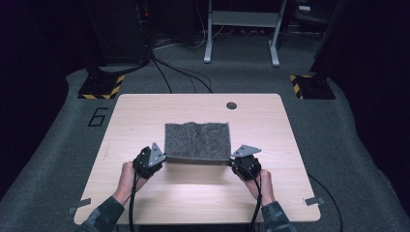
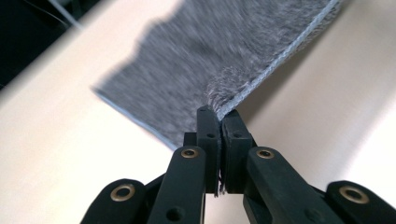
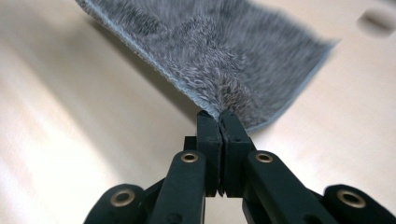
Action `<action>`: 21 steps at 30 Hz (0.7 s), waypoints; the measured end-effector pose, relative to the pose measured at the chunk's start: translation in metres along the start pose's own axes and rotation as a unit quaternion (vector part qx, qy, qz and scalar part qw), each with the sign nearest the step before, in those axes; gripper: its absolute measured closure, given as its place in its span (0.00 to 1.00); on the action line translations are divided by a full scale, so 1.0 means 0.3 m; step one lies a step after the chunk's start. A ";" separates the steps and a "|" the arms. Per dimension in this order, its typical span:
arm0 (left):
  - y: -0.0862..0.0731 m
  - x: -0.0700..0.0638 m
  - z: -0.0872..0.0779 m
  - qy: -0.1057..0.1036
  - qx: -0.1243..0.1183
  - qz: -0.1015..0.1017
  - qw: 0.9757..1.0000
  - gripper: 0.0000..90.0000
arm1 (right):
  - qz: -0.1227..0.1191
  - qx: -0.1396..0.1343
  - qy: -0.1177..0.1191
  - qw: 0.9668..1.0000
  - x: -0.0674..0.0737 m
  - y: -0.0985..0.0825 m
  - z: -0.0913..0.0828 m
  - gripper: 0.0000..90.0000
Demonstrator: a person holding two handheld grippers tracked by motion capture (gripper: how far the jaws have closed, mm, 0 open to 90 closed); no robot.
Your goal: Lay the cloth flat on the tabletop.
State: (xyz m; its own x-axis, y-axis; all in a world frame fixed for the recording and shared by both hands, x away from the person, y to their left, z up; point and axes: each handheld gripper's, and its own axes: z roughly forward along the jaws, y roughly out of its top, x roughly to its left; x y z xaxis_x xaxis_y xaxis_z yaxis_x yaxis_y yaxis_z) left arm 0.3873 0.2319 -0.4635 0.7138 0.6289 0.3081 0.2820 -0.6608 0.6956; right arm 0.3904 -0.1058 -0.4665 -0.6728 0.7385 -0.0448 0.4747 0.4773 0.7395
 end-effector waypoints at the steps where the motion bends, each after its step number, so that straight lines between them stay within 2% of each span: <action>1: -0.034 -0.029 0.011 -0.015 0.013 -0.003 1.000 0.97 | 0.005 0.008 0.007 1.000 0.003 -0.020 0.006 0.97; 2: -0.049 -0.038 0.014 -0.027 0.017 -0.010 0.999 0.95 | 0.008 0.010 0.015 1.000 0.006 -0.036 0.012 0.94; 4: -0.075 -0.047 0.014 -0.050 0.027 -0.029 0.998 0.84 | 0.018 0.019 0.027 0.999 0.015 -0.057 0.014 0.86; 5: -0.087 -0.046 0.009 -0.062 0.030 -0.035 0.997 0.80 | 0.016 0.018 0.036 0.999 0.013 -0.065 0.011 0.80; 7: -0.103 -0.041 -0.005 -0.065 0.033 -0.054 0.996 0.64 | 0.027 0.013 0.054 0.998 0.006 -0.076 -0.007 0.68; 10: -0.120 -0.021 -0.041 -0.044 0.025 -0.081 0.995 0.40 | 0.042 -0.010 0.061 0.997 -0.013 -0.079 -0.041 0.47; 11: -0.120 -0.021 -0.041 -0.044 0.025 -0.081 0.995 0.37 | 0.042 -0.010 0.061 0.997 -0.013 -0.079 -0.041 0.47; 12: -0.125 -0.011 -0.052 -0.042 0.020 -0.085 0.995 0.37 | 0.044 -0.020 0.058 0.997 -0.022 -0.078 -0.051 0.41; 14: -0.128 0.015 -0.072 -0.026 0.009 -0.097 0.995 0.30 | 0.054 -0.030 0.046 0.997 -0.040 -0.068 -0.061 0.34; 15: -0.125 0.028 -0.078 -0.027 0.011 -0.100 0.995 0.28 | 0.059 -0.035 0.030 0.997 -0.057 -0.051 -0.054 0.30; 16: -0.114 0.064 -0.077 -0.009 0.001 -0.115 0.993 0.27 | 0.060 -0.035 0.021 0.997 -0.065 -0.040 -0.046 0.28; 18: -0.099 0.100 -0.059 0.010 -0.001 -0.129 0.992 0.26 | 0.060 -0.037 0.011 0.997 -0.077 -0.015 -0.024 0.23; 20: -0.089 0.116 -0.042 0.014 0.006 -0.134 0.991 0.26 | 0.060 -0.035 0.004 0.998 -0.079 -0.004 -0.010 0.21; 21: -0.070 0.136 0.001 0.028 0.011 -0.138 0.990 0.24 | 0.060 -0.033 -0.024 0.997 -0.083 0.020 0.028 0.16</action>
State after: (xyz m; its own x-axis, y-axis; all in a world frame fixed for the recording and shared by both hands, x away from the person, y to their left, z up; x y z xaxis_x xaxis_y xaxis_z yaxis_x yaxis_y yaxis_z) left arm 0.4108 0.2712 -0.4657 0.5710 0.8084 0.1432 0.4761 -0.4682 0.7444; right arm 0.4148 -0.1171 -0.4666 -0.5853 0.8107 0.0157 0.5110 0.3538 0.7834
